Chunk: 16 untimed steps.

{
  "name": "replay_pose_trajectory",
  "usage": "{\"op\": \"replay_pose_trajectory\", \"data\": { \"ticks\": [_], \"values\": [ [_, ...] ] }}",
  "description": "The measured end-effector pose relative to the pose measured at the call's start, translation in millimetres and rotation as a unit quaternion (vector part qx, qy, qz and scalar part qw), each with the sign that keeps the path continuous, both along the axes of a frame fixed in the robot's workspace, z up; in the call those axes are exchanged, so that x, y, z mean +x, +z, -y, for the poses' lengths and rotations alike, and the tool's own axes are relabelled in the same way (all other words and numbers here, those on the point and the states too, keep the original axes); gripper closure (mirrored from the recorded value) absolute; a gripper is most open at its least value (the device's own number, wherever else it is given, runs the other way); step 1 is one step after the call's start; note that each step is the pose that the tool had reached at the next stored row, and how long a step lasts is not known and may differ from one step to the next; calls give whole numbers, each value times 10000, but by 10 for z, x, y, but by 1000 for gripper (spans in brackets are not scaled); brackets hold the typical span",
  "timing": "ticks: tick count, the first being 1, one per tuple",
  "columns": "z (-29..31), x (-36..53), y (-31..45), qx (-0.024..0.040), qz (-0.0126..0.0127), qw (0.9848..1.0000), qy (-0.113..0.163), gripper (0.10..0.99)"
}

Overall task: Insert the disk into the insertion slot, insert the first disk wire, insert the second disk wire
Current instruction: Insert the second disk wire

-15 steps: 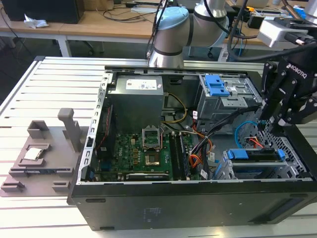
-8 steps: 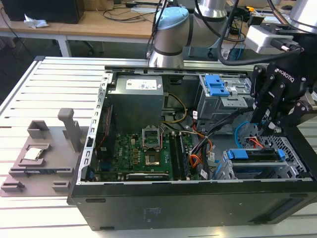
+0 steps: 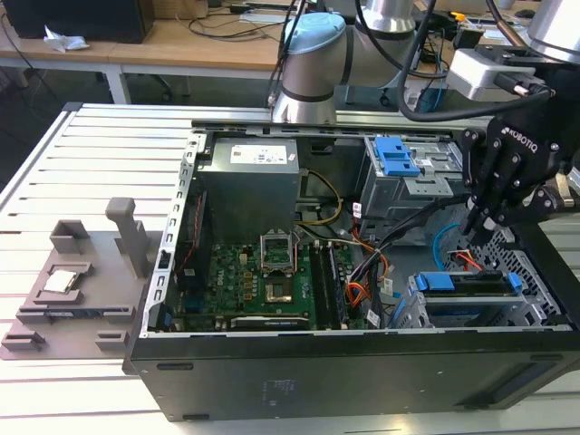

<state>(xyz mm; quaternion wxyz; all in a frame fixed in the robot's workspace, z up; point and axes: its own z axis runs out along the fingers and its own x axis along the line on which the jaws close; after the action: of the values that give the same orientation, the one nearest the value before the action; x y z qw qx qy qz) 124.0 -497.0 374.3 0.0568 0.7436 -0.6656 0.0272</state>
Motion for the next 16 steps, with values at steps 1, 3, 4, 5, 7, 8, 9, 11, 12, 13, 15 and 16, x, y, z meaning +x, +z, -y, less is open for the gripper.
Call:
{"op": "replay_pose_trajectory", "data": {
  "ticks": [1, 3, 4, 5, 7, 8, 9, 11, 12, 13, 15, 16],
  "values": [
    [0, 0, 0, -4, 0, 10000, 0, 925],
    [0, 0, 0, -9, 0, 10000, 0, 925],
    [0, 0, -1, -11, 0, 10000, 0, 925],
    [0, 0, -1, -15, 0, 10000, 0, 925],
    [65, 0, -4, -17, 0, 10000, 0, 925],
    [115, -1, -12, -18, 0, 10000, -1, 925],
    [146, -1, -27, -17, 0, 10000, -1, 925],
    [215, -1, -74, 7, 0, 10000, -10, 925],
    [230, -1, -82, 25, 0, 10000, -12, 925],
    [250, -1, -92, 49, 0, 10000, -16, 925],
    [291, -1, -118, 83, 0, 10000, -34, 925],
    [301, 0, -135, 91, 0, 9999, -59, 925]
  ]
}}
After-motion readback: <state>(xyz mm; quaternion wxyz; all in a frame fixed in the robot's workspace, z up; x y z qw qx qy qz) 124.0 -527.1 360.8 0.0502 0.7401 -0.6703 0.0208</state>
